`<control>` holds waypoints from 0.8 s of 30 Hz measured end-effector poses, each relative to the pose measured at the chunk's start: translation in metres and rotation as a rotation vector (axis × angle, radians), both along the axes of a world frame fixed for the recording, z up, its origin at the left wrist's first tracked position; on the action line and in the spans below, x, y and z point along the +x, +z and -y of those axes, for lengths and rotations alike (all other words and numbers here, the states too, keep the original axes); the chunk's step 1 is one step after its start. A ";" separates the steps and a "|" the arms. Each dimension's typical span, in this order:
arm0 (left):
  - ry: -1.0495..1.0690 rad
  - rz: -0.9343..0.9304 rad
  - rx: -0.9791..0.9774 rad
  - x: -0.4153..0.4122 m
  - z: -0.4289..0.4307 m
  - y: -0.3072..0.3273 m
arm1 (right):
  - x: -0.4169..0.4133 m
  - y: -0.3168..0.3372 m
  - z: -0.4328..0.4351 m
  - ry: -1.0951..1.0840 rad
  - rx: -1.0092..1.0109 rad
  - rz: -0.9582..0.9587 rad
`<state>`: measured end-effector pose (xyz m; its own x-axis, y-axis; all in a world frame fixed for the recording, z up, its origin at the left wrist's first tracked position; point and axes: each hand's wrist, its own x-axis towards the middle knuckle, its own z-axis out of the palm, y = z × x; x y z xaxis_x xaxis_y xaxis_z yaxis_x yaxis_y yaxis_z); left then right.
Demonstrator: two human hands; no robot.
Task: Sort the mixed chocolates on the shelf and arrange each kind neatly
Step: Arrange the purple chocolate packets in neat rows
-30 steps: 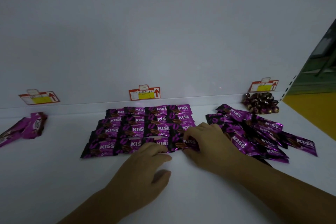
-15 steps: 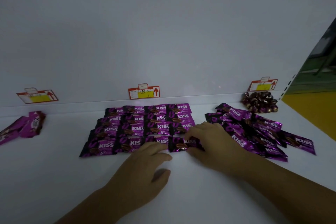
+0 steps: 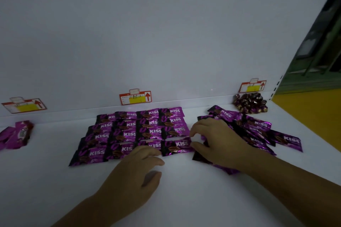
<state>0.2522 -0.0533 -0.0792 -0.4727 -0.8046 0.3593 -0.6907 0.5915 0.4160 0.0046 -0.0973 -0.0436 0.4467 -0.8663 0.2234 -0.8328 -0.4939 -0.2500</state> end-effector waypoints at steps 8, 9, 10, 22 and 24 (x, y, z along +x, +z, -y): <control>-0.145 0.064 0.074 -0.027 0.008 0.019 | -0.082 0.023 -0.028 -0.263 -0.082 0.130; -0.166 0.060 0.091 -0.037 0.009 0.022 | -0.095 0.022 -0.032 -0.299 -0.079 0.153; -0.184 0.058 0.119 -0.048 0.009 0.023 | -0.107 0.019 -0.036 -0.339 -0.075 0.172; -0.332 0.083 0.115 -0.154 0.014 0.051 | -0.203 -0.026 -0.040 -0.774 0.114 0.453; -0.319 0.109 0.114 -0.170 0.020 0.057 | -0.203 -0.029 -0.037 -0.747 0.133 0.318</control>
<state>0.0825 -0.0738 -0.0218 -0.7374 -0.6423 0.2092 -0.5226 0.7387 0.4256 -0.1983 -0.0607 -0.0726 -0.3252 -0.9385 0.1161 -0.8095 0.2128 -0.5472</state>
